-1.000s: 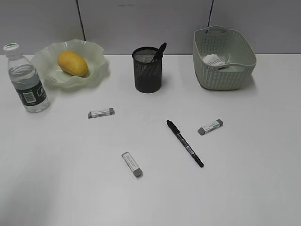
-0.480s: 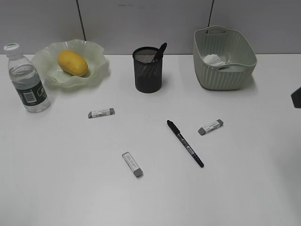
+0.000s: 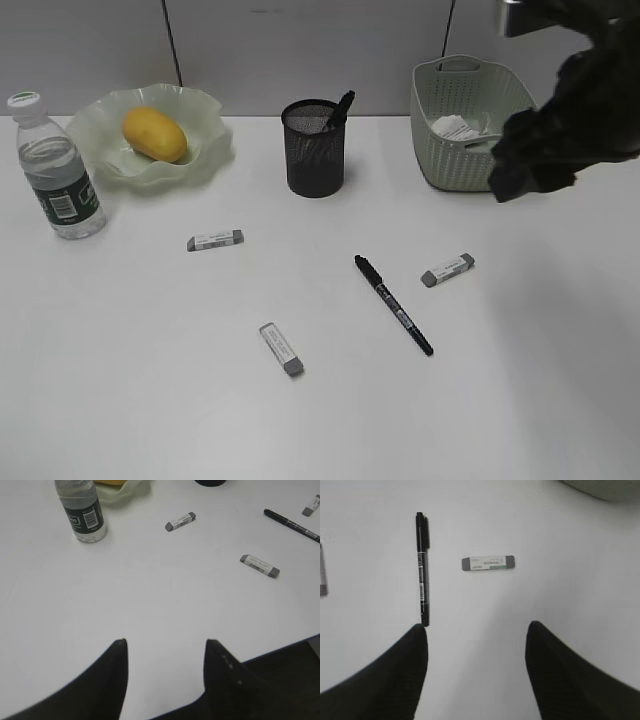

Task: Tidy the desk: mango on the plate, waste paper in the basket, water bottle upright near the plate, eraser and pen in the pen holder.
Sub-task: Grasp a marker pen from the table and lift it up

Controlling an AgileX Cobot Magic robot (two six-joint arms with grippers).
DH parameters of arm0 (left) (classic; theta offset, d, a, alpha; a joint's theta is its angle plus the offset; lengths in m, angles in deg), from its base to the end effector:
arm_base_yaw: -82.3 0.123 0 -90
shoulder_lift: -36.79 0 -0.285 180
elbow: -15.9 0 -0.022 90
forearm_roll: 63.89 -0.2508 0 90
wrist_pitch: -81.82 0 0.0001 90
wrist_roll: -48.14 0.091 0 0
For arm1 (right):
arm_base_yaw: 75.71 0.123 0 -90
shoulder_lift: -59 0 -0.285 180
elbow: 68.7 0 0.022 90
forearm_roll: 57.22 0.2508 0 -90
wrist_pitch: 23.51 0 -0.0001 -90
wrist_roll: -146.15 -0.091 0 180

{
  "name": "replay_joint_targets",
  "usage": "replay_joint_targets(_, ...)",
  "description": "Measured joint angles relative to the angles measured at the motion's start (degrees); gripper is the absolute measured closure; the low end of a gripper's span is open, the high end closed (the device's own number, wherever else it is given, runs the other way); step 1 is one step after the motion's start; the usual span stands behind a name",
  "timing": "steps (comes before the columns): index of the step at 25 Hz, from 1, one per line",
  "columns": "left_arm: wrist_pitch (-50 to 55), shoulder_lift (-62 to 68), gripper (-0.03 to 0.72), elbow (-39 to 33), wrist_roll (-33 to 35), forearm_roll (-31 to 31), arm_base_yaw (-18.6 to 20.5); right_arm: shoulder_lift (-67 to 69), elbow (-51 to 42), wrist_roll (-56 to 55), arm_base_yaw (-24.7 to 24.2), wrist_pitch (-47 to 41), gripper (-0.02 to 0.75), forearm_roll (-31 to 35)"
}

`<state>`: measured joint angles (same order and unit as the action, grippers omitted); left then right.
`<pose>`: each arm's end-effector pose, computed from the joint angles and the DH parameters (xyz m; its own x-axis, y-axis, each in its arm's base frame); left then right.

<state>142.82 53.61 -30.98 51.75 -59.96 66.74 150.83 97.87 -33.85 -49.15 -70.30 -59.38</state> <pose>0.0149 -0.0098 0.2846 -0.5380 0.1806 -0.8234 0.3314 0.9434 -0.0096 0.2689 0.1316 0.2827 -0.7785 -0.4180 -0.4682 -0.4557 0.8894 -0.0364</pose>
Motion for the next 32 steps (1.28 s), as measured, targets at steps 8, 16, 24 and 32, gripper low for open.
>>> replay_joint_targets(8, 0.0, 0.0, 0.307, 0.0, 0.0, 0.05, 0.0, 18.61, 16.11, 0.0, 4.95, -10.1, 0.246, 0.0)
replay_joint_targets(16, 0.0, 0.0, 0.307, 0.0, 0.0, 0.05, 0.0, 33.68, 28.34, -1.91, 6.8, -16.14, 0.246, 0.23)
replay_joint_targets(24, 0.0, 0.0, 0.307, 0.0, 0.0, 0.05, 0.0, 42.73, 33.56, -2.63, 8.02, -16.52, 0.252, 2.16)
replay_joint_targets(32, 0.0, 0.0, 0.307, 0.0, 0.0, 0.05, 0.0, 48.49, 36.87, -3.47, 8.02, -15.58, 0.296, 2.72)
